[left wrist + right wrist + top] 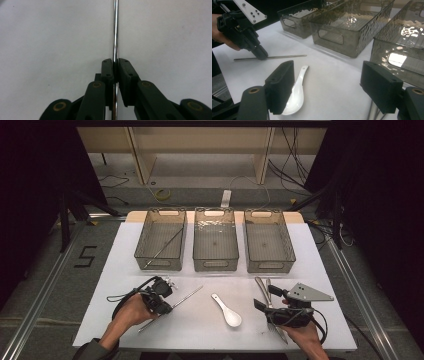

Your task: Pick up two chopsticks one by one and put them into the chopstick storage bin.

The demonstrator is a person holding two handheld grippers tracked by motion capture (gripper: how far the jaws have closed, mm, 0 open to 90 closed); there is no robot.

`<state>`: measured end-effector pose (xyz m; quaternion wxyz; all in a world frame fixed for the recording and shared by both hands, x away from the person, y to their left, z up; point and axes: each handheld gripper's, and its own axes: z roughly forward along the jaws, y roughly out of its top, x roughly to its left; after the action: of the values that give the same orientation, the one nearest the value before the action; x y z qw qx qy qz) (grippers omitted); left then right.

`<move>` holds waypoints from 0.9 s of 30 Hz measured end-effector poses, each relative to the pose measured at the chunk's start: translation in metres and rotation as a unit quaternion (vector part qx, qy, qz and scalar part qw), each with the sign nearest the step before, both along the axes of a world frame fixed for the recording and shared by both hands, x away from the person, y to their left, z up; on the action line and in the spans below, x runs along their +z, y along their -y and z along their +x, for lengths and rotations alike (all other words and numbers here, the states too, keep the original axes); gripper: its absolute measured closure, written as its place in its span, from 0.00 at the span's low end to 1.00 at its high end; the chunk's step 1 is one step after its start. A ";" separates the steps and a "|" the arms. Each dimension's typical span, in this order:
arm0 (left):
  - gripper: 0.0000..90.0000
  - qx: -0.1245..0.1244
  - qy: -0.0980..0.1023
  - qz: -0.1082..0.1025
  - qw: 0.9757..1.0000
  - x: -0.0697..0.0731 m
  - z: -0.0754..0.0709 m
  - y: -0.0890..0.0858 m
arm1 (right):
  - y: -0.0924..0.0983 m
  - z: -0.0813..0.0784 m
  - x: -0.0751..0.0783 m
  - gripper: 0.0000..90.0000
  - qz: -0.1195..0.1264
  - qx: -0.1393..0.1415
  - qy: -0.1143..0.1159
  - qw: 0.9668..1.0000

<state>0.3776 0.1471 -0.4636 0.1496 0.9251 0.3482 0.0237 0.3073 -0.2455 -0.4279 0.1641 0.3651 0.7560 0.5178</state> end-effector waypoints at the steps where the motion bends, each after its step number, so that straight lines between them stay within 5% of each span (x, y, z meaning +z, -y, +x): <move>1: 0.92 0.000 0.000 0.000 1.000 0.000 0.000 0.000 | 0.000 0.000 0.000 0.31 -0.001 0.000 -0.001 1.000; 9: 0.94 -0.009 0.009 0.006 1.000 0.000 -0.002 0.002 | 0.000 0.000 0.000 0.31 -0.004 0.001 0.000 1.000; 27: 0.95 -0.008 0.041 -0.025 0.999 0.022 -0.004 -0.005 | 0.000 0.000 0.001 0.31 -0.002 0.002 -0.001 1.000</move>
<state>0.3735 0.1516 -0.4413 0.1872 0.9222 0.3345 0.0514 0.3072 -0.2452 -0.4274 0.1632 0.3633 0.7583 0.5161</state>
